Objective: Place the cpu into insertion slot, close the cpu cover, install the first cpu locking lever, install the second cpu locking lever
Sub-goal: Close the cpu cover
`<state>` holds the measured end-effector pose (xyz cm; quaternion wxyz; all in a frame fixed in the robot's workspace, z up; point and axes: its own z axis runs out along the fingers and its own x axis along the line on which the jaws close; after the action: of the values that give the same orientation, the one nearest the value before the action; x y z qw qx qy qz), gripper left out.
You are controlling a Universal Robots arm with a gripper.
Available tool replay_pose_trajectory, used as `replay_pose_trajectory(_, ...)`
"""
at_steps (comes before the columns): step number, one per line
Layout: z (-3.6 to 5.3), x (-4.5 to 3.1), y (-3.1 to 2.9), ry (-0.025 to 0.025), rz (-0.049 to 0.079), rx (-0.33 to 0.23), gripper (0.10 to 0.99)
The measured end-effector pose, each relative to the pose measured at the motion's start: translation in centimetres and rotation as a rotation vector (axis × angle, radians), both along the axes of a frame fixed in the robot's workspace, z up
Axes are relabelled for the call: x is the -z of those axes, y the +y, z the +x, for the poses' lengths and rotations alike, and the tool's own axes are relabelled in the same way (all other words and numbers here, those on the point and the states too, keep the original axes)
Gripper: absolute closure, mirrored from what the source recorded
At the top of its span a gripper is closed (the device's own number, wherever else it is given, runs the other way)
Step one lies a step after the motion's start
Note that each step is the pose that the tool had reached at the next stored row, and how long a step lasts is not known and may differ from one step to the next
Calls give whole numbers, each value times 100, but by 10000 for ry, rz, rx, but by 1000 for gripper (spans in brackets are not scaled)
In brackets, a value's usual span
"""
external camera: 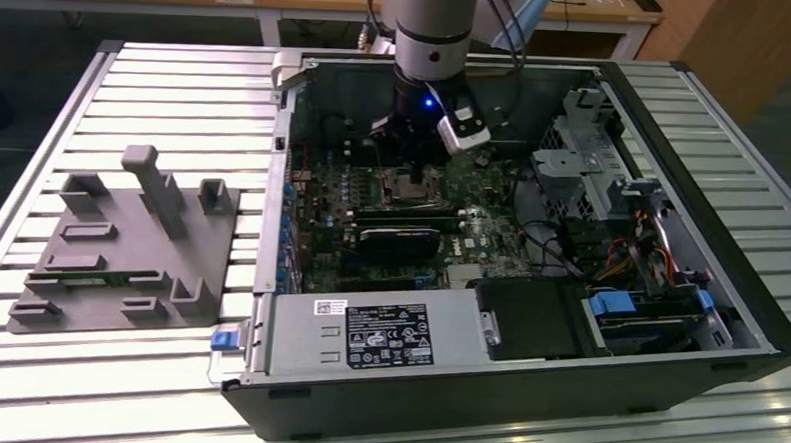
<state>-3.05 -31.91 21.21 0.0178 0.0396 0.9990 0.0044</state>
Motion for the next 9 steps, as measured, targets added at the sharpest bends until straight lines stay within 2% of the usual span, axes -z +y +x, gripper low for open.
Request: replay_pose_trajectory(9,-102,13,-11,1,0,-15,980)
